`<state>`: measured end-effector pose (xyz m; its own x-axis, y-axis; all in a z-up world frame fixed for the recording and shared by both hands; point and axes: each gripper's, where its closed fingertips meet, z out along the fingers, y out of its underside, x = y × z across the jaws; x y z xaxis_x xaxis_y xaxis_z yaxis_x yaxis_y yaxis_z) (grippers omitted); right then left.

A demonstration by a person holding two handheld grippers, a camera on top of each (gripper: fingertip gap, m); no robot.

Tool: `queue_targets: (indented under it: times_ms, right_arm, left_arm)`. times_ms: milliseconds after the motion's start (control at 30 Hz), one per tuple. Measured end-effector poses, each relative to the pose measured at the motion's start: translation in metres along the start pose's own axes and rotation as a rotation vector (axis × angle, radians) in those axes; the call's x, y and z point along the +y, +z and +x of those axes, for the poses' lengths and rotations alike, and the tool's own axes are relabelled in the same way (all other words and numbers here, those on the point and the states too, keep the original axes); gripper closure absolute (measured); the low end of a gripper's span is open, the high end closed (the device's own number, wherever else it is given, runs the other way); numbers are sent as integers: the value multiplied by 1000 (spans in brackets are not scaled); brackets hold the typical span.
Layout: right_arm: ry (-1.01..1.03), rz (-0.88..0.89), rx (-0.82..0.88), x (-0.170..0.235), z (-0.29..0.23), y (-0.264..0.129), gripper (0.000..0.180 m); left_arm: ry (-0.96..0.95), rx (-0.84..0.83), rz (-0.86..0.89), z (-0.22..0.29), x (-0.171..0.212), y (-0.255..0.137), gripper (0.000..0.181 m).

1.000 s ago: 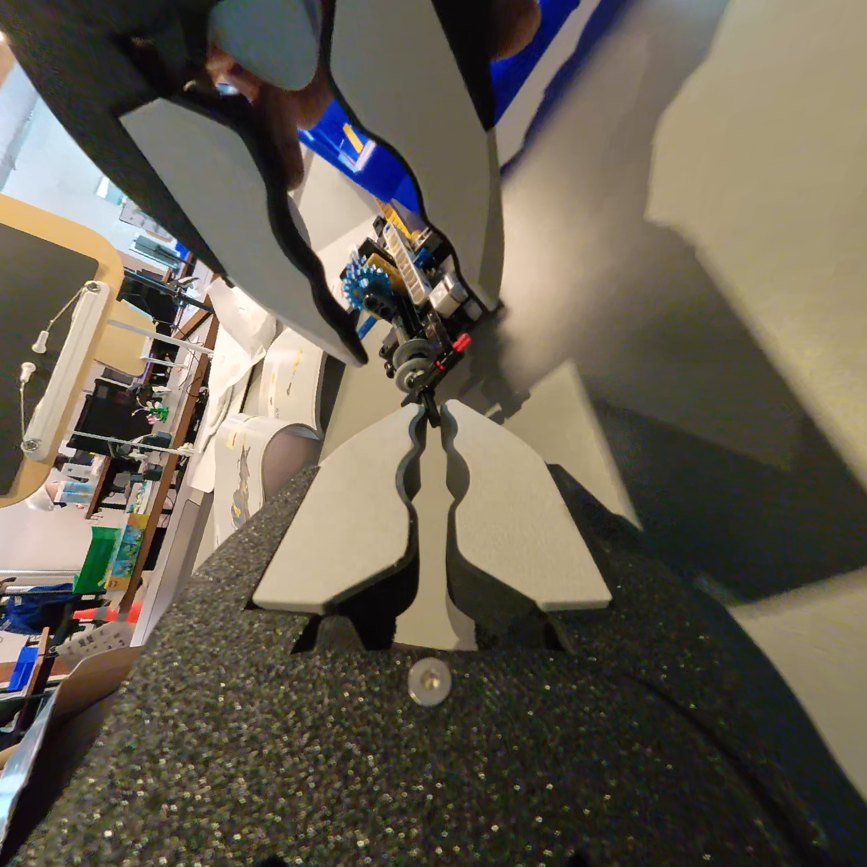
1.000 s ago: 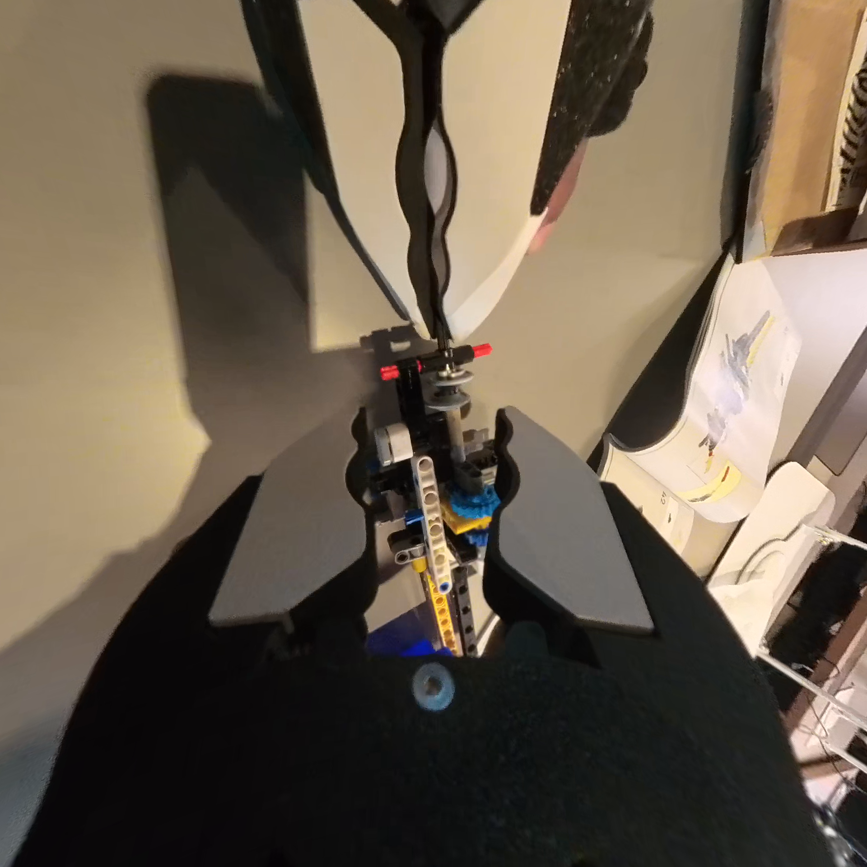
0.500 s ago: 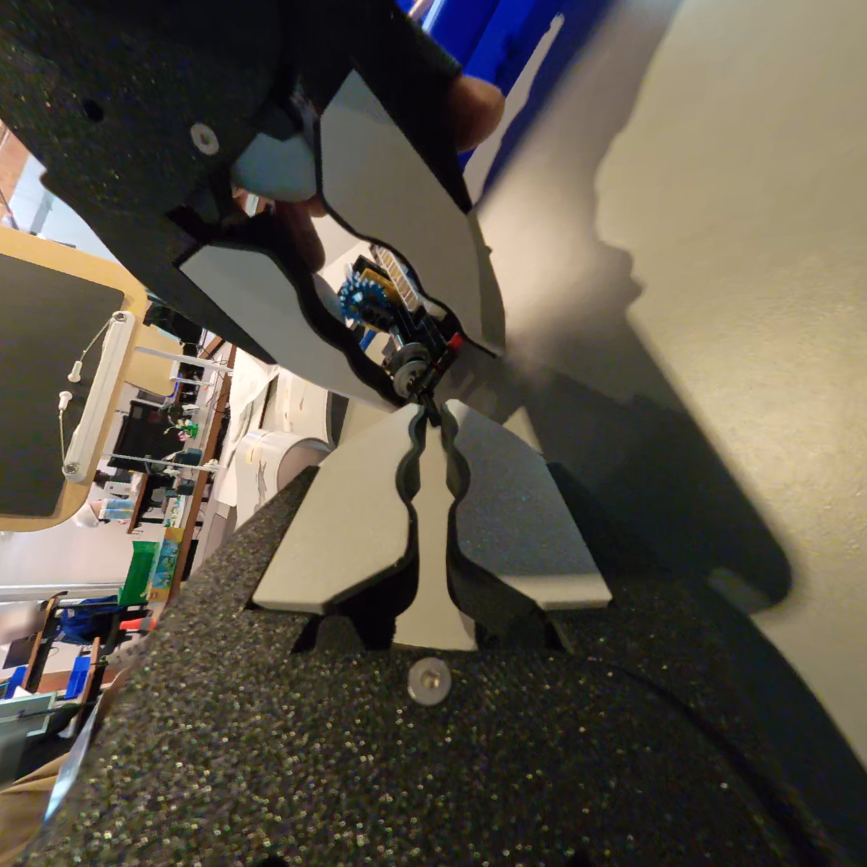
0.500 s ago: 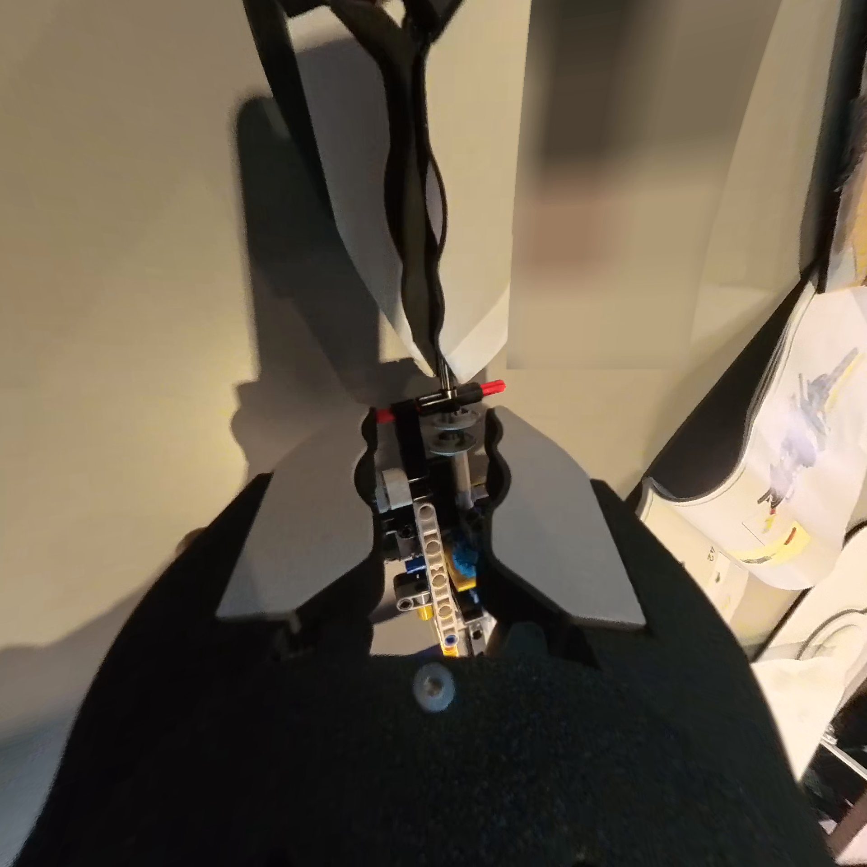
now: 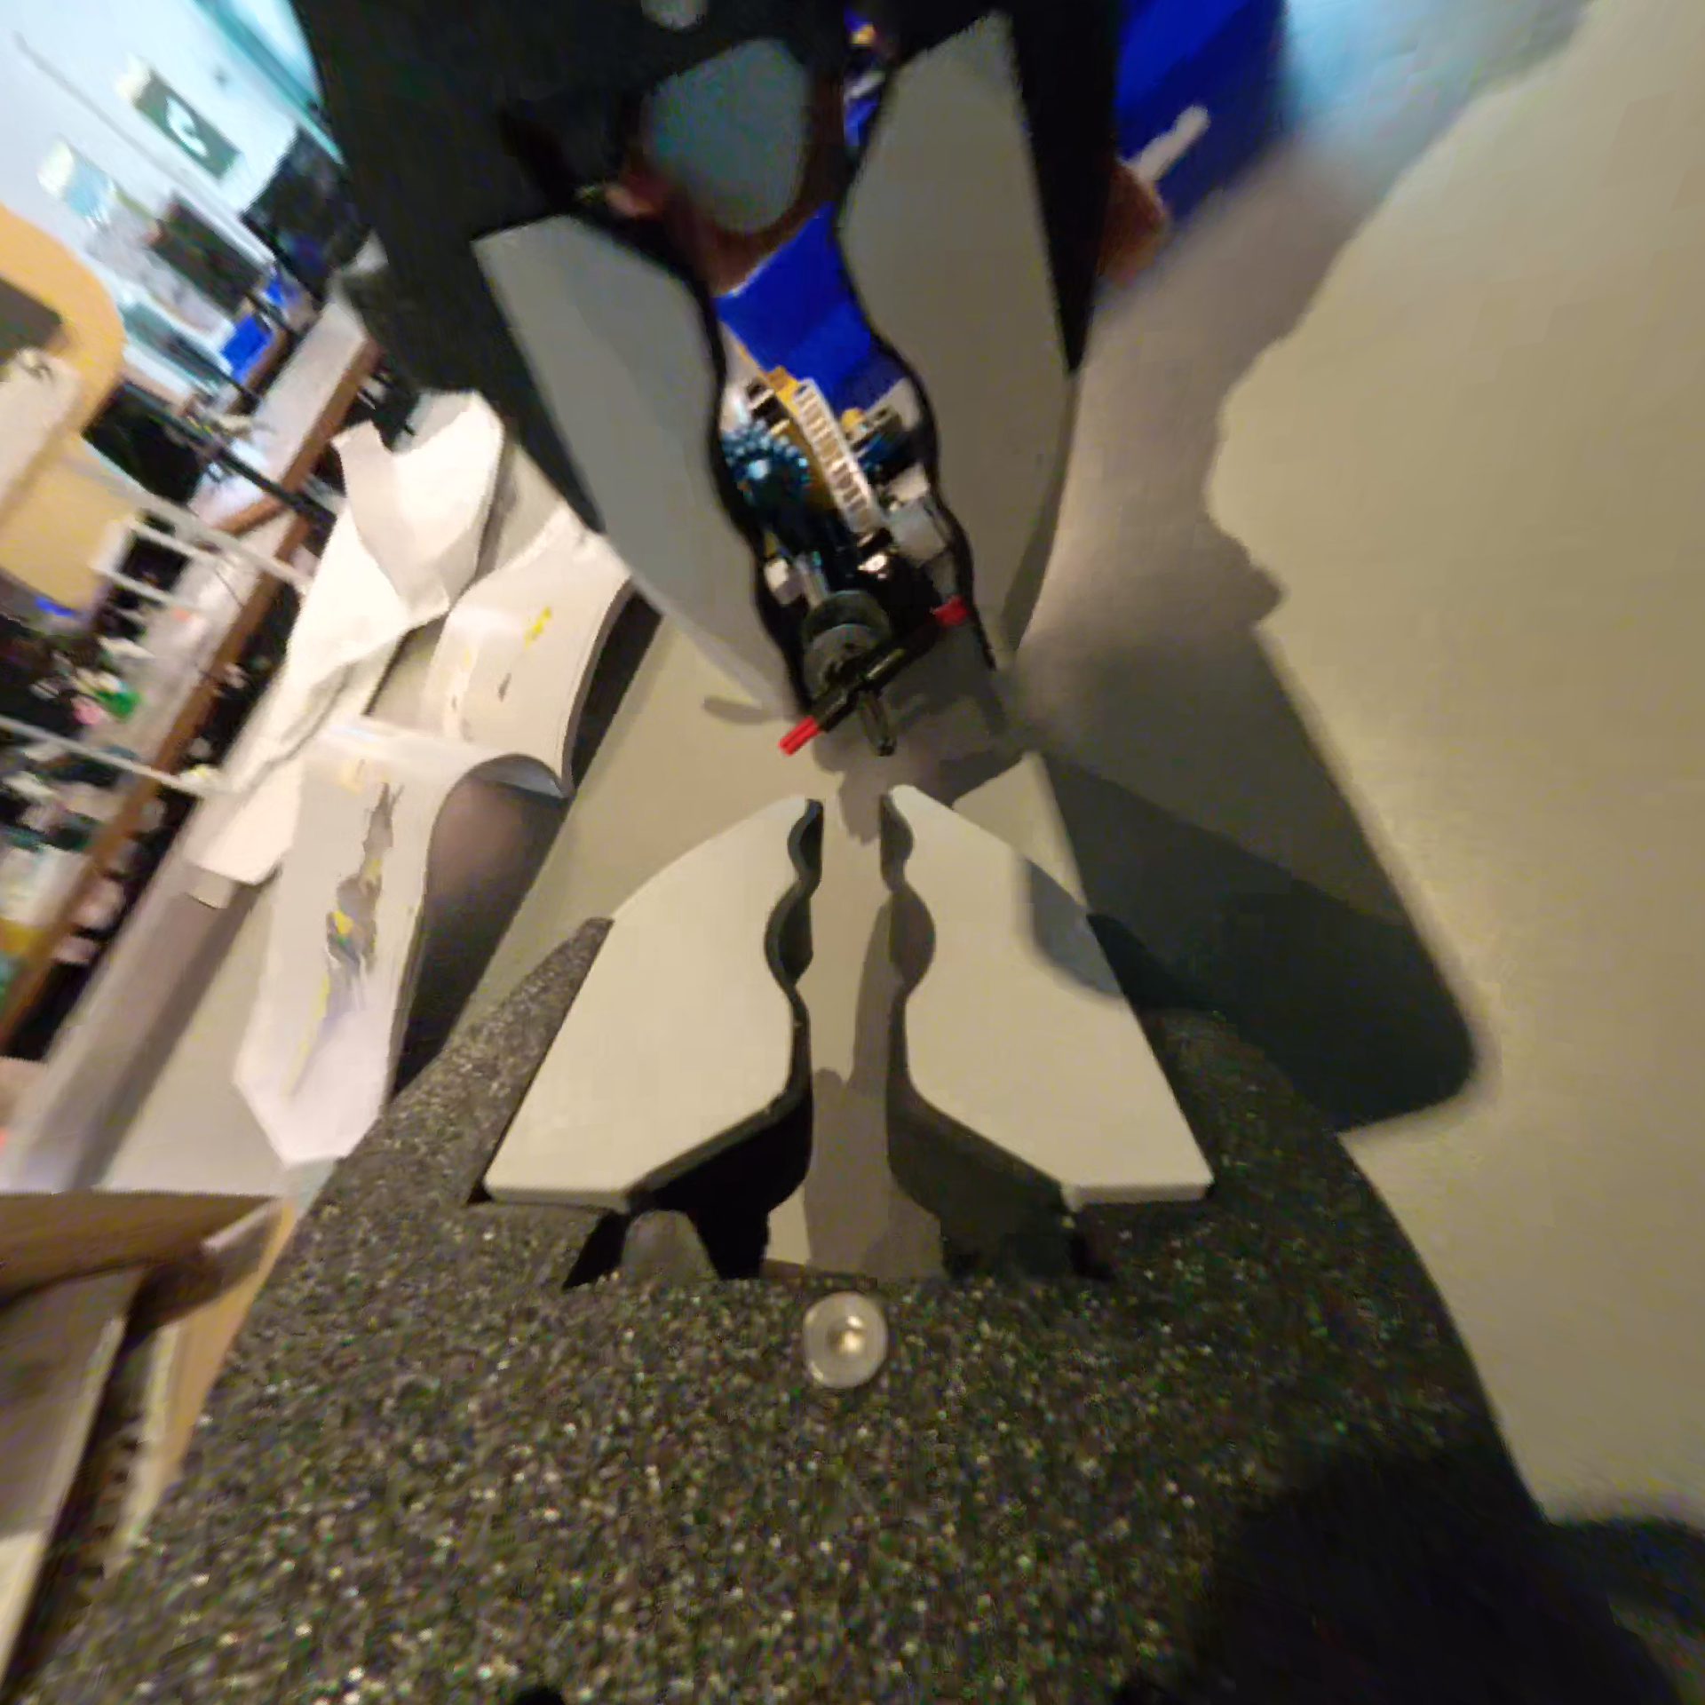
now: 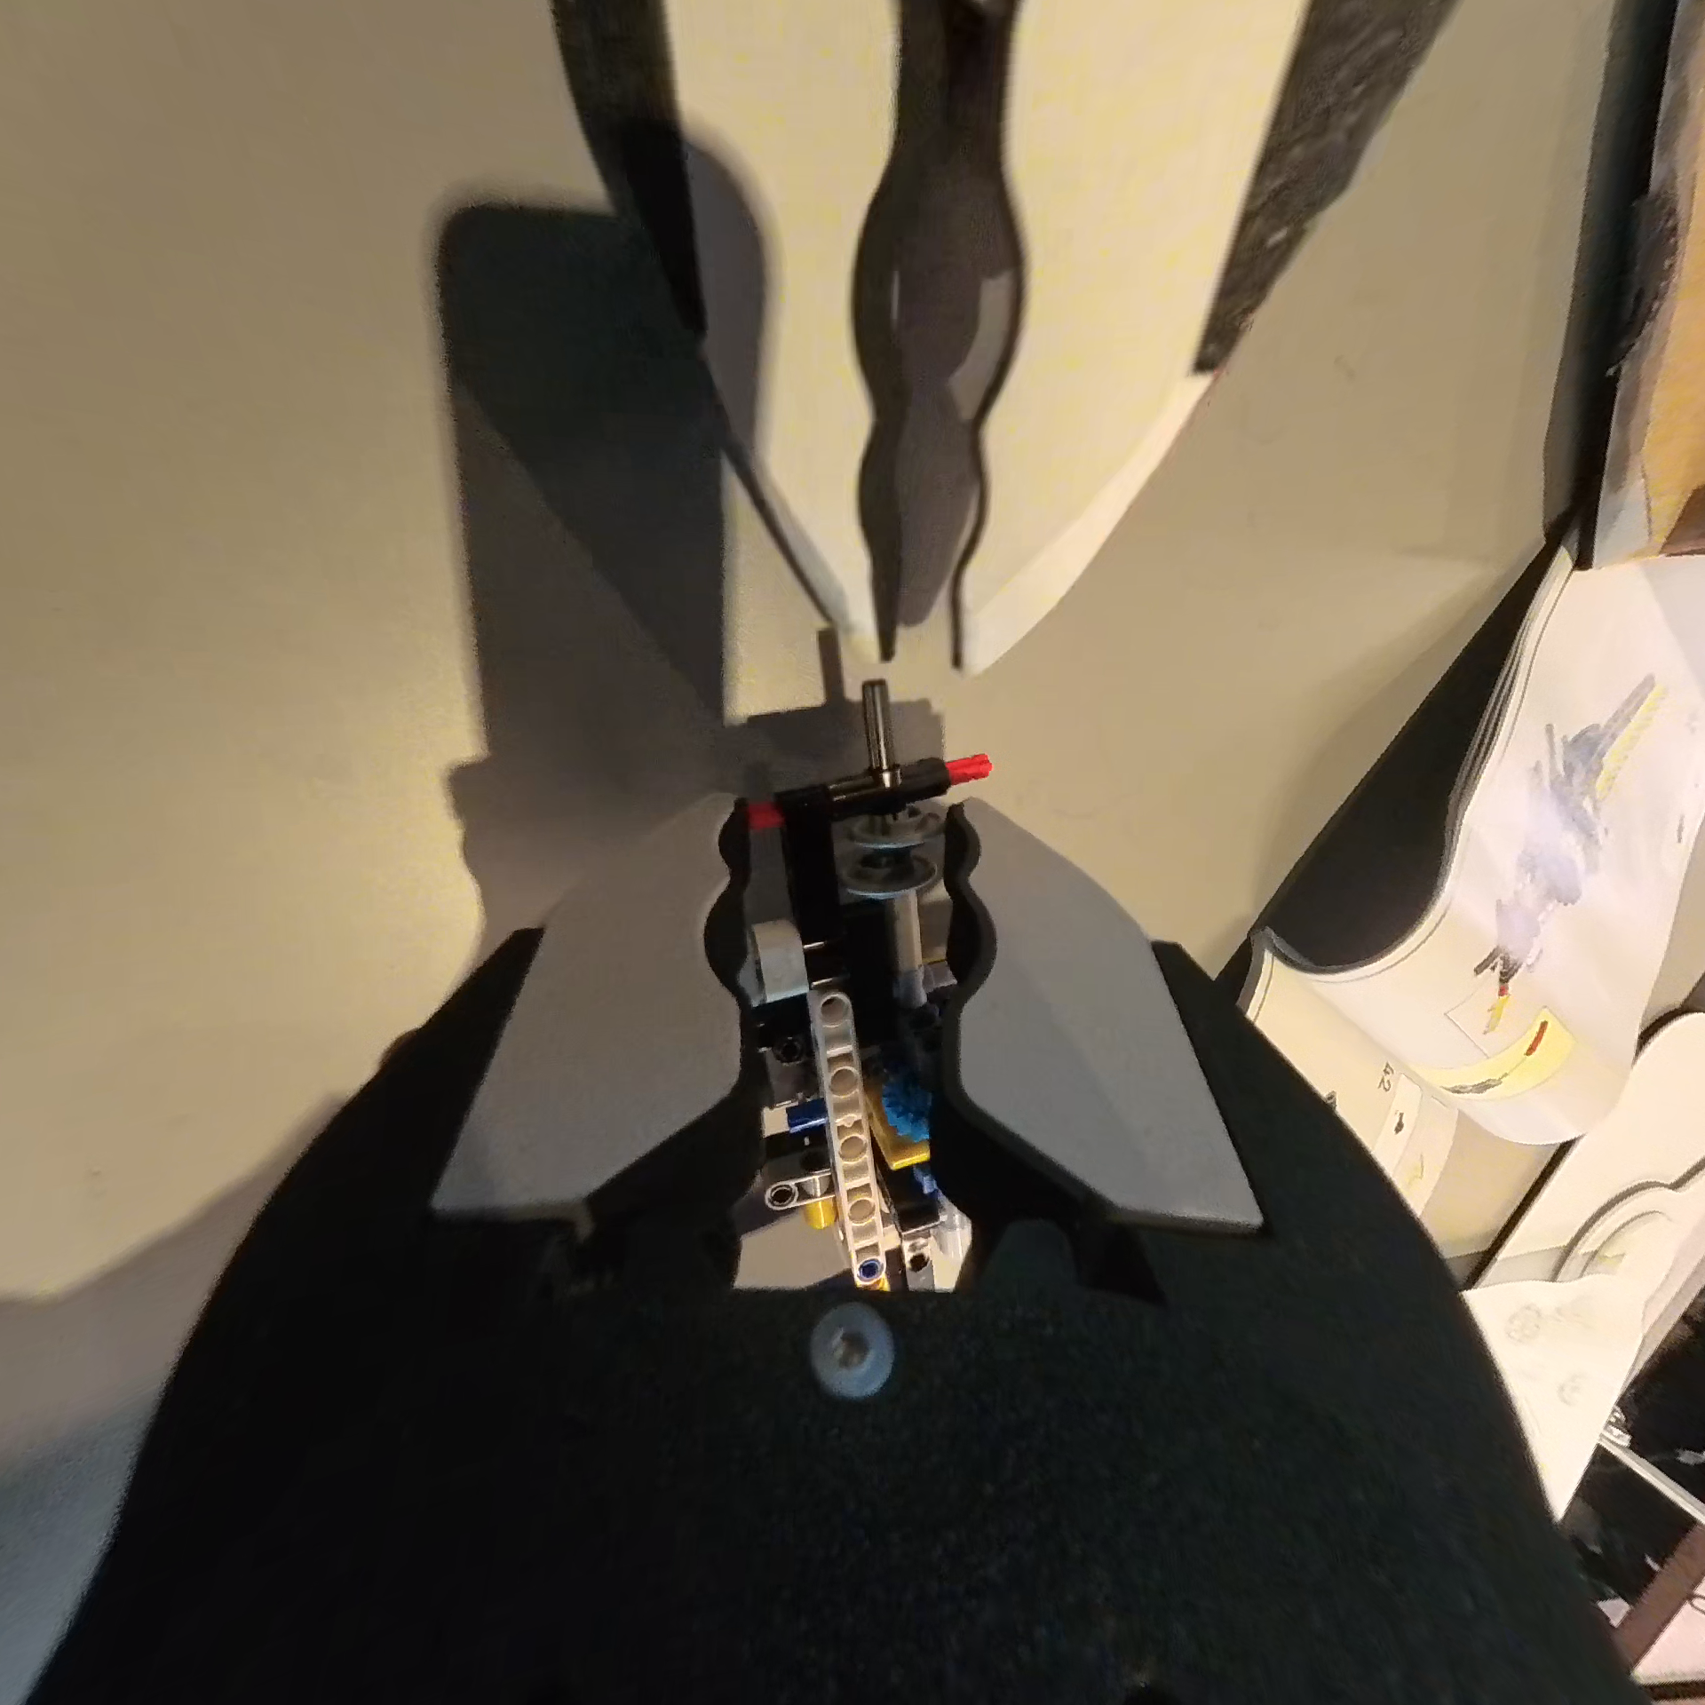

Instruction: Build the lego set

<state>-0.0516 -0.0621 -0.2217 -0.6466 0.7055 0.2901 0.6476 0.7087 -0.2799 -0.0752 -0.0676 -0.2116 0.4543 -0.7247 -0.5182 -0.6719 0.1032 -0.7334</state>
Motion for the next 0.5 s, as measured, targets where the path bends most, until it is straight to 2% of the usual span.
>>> queue_targets:
  times_ms: [100, 300, 367, 500]
  right_arm:
    - [-2, 4, 15, 0, 1, 0, 140]
    - [-5, 13, 60, 0, 2, -1, 140]
    - [-6, 16, 74, 0, 3, -1, 140]
    - [-6, 23, 97, -1, 4, -1, 140]
  left_arm:
    - [-302, 109, 29, -6, -4, -8, 168]
    - [-1264, 532, 77, -13, -14, -6, 169]
    - [-1419, 552, 52, -17, -8, 0, 170]
    - [-1542, 562, 25, -16, -6, 8, 170]
